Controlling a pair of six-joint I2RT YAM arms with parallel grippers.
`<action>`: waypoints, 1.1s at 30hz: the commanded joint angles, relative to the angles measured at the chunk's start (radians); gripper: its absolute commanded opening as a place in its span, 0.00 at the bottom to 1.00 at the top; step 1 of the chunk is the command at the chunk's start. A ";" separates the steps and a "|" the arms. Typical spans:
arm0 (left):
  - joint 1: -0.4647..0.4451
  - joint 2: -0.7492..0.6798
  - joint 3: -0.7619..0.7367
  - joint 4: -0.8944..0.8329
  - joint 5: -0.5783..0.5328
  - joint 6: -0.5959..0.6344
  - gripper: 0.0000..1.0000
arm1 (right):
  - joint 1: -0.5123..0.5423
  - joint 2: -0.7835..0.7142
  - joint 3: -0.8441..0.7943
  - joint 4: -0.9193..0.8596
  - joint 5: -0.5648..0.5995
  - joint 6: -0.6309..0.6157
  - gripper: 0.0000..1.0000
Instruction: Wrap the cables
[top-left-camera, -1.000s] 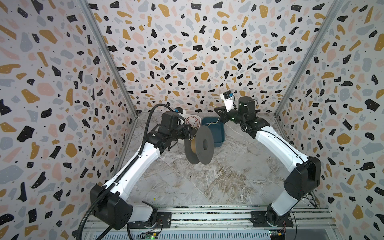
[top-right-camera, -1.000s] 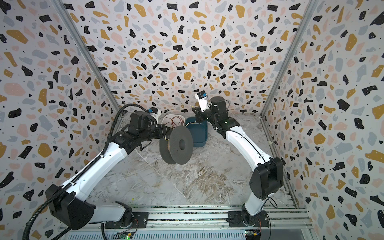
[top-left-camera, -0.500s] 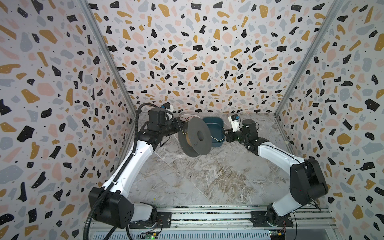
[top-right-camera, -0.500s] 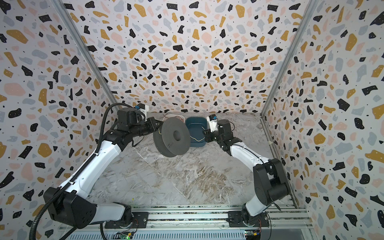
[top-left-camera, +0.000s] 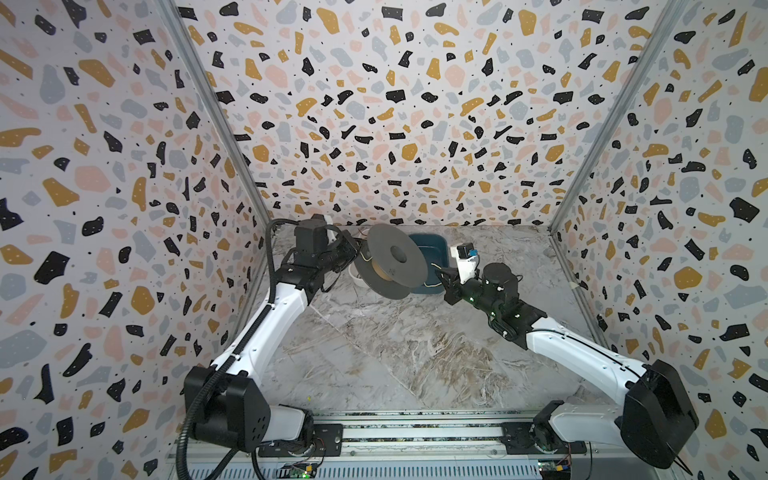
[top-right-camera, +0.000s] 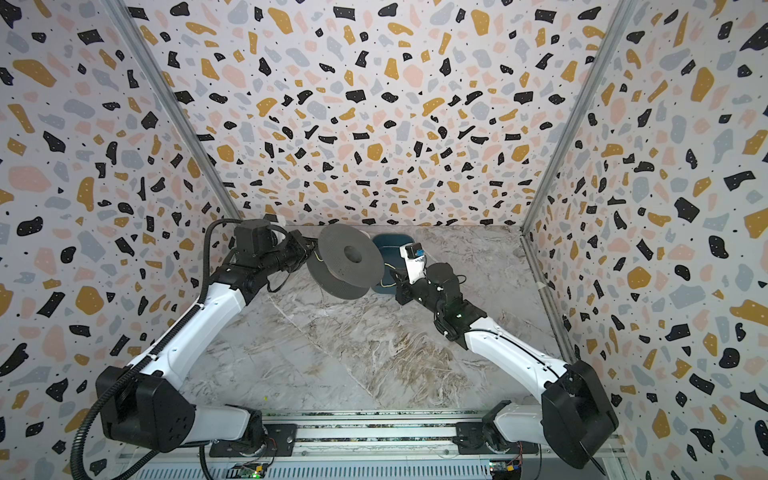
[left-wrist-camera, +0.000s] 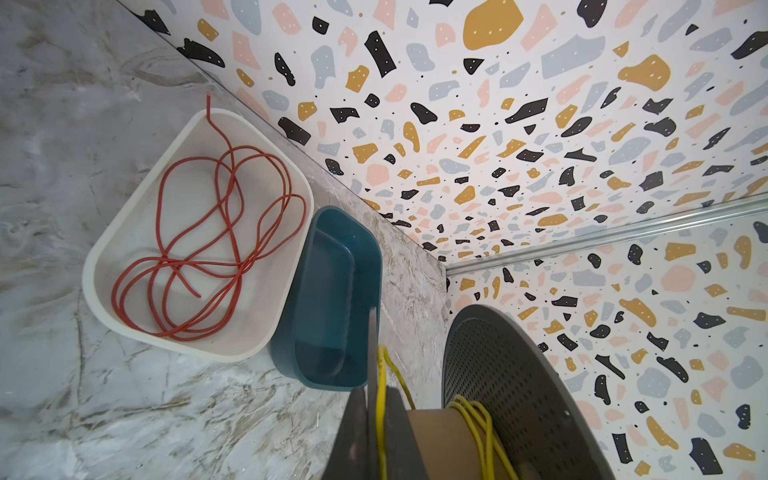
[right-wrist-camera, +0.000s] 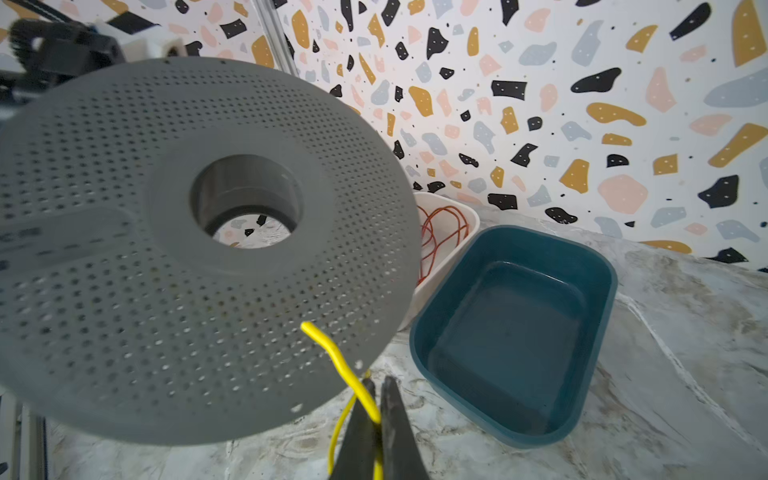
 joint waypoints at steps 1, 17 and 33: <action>0.009 0.013 0.046 0.131 -0.043 -0.074 0.00 | 0.075 -0.033 0.035 -0.019 0.040 -0.087 0.00; -0.106 0.079 0.102 0.008 -0.146 0.038 0.00 | 0.274 0.149 0.336 -0.179 -0.079 -0.380 0.00; -0.107 0.066 0.046 0.081 -0.089 -0.010 0.00 | 0.454 0.256 0.321 -0.064 0.426 -0.366 0.00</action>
